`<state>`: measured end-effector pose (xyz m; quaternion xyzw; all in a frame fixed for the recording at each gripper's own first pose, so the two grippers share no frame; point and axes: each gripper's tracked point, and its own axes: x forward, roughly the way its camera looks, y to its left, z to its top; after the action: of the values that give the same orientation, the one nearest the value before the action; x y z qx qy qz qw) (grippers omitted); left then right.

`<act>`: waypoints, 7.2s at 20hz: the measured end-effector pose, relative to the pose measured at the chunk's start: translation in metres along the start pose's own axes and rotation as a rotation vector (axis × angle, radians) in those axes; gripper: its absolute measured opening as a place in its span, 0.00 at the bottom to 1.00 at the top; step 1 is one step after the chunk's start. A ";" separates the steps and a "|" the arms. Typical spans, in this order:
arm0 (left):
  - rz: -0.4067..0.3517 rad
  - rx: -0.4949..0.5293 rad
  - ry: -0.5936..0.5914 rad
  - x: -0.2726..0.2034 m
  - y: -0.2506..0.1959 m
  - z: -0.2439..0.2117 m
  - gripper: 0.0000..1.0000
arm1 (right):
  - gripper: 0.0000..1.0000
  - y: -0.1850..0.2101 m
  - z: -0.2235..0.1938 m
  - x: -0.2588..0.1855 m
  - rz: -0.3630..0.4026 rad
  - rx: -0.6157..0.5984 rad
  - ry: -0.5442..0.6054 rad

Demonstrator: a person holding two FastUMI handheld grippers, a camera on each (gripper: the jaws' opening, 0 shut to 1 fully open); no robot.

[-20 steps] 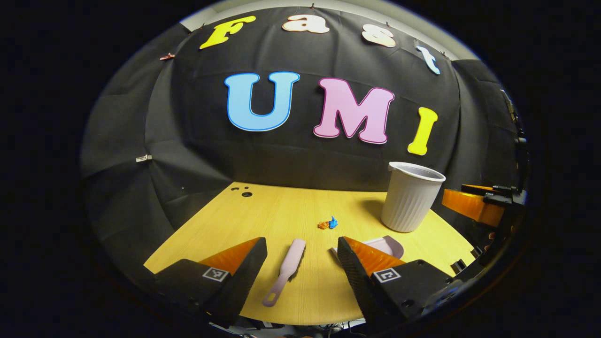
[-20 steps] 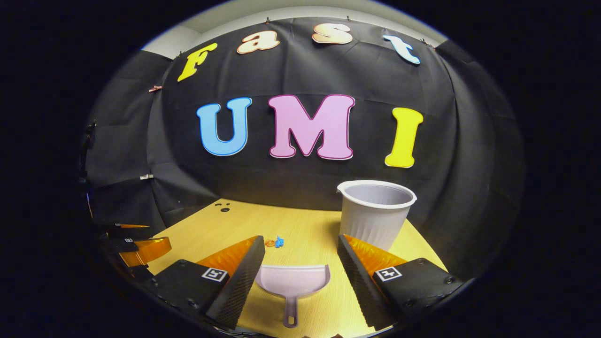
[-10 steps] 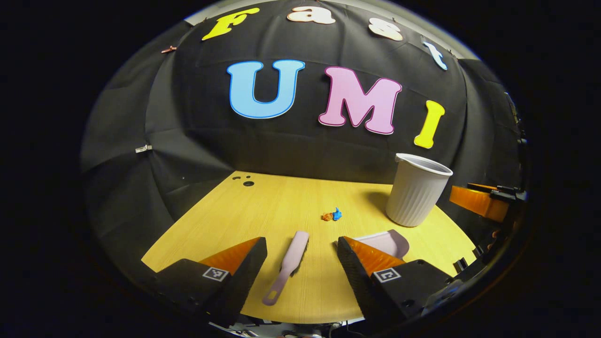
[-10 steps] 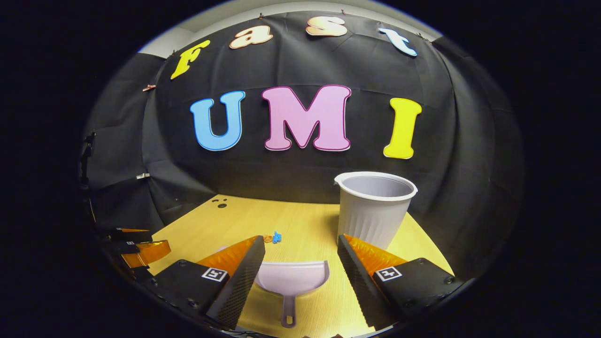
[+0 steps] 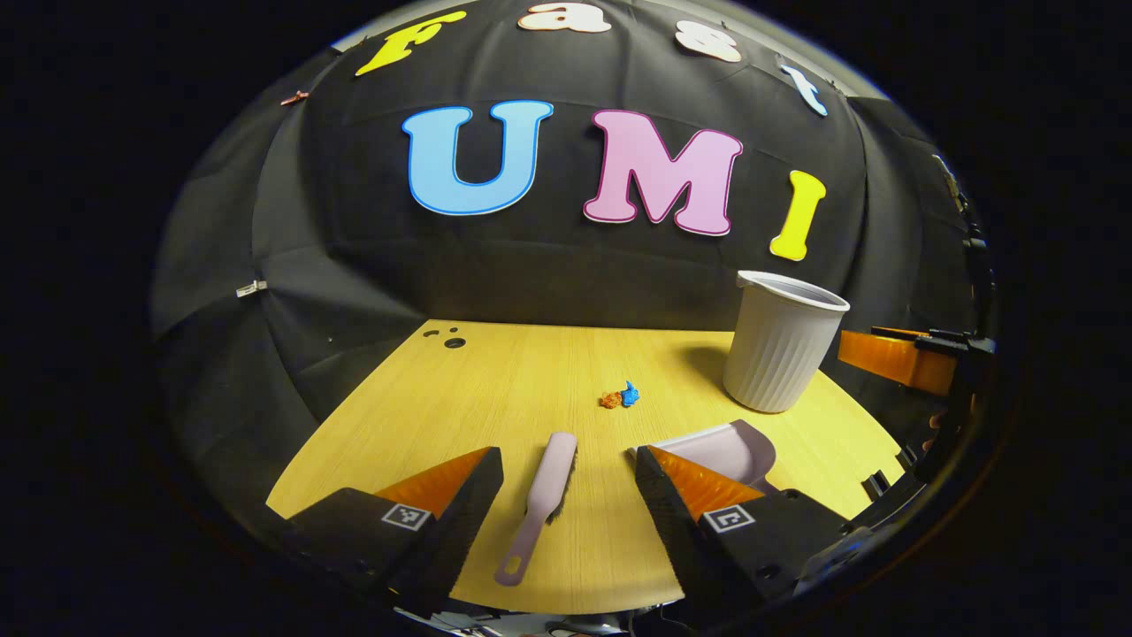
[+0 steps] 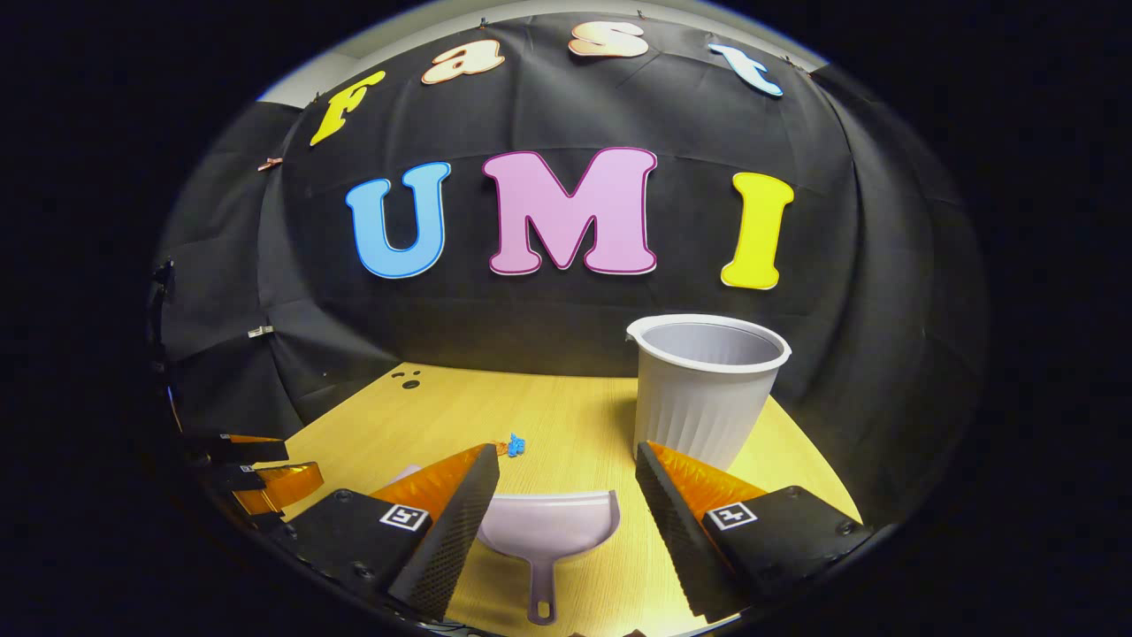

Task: Pick up the small broom and dustpan from the desktop, sweep the trash into the dustpan with the broom, and then empty the trash into the garbage bin.

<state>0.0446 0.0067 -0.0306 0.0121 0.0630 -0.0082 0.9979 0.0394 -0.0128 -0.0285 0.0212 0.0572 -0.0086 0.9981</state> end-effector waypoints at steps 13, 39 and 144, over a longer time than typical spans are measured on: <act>-0.037 0.032 0.260 0.047 0.020 -0.051 0.96 | 0.98 -0.012 -0.026 0.024 -0.041 0.009 0.101; -0.072 0.163 0.726 0.127 0.035 -0.168 0.64 | 0.98 -0.058 -0.070 -0.021 -0.206 0.101 0.240; -0.571 0.268 0.668 0.134 -0.152 -0.132 0.27 | 0.36 -0.075 -0.254 0.042 0.343 -0.303 0.807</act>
<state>0.1580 -0.1441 -0.1818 0.1254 0.3802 -0.2866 0.8704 0.0508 -0.0772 -0.2887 -0.1140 0.4373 0.1738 0.8750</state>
